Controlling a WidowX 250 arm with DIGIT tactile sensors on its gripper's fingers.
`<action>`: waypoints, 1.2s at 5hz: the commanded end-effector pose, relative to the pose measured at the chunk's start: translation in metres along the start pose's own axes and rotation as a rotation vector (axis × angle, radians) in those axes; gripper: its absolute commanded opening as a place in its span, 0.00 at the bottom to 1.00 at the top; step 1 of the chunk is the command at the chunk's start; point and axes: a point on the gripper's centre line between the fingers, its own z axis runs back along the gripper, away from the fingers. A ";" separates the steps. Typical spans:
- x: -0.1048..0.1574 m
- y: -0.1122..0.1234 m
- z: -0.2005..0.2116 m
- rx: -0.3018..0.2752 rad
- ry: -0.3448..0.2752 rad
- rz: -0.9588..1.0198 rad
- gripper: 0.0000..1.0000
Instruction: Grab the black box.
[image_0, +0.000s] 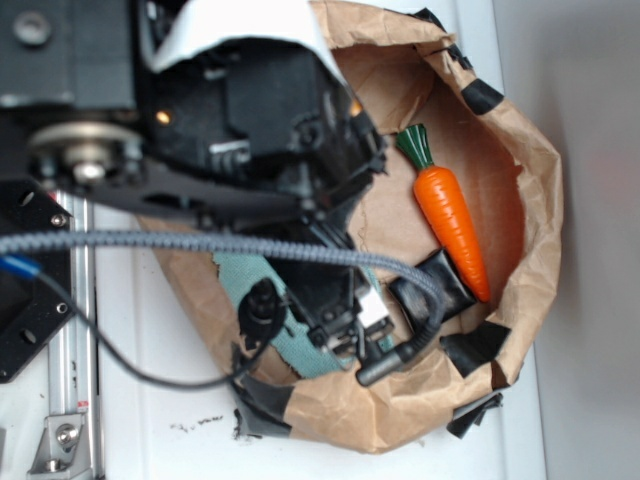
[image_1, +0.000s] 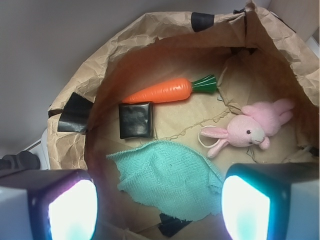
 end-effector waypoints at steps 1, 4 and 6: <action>0.020 -0.001 -0.045 0.048 -0.077 0.034 1.00; 0.034 0.017 -0.102 0.128 -0.026 0.059 1.00; 0.036 -0.013 -0.141 0.114 0.013 0.034 1.00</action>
